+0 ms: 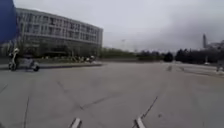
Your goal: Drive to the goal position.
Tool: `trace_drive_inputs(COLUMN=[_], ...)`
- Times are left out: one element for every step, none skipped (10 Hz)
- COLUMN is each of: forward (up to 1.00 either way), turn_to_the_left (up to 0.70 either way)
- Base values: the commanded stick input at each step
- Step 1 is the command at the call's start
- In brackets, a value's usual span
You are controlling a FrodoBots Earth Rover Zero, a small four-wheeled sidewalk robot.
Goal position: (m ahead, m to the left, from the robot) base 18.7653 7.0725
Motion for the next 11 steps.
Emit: trace_drive_inputs(forward=[1.00,1.00,0.75,0.00,0.00,0.00,0.00,0.00,0.00,0.00,0.00], turn_to_the_left=[0.01,0.01,0.01,0.00,0.00,0.00,0.00,0.00,0.00,0.00,0.00])
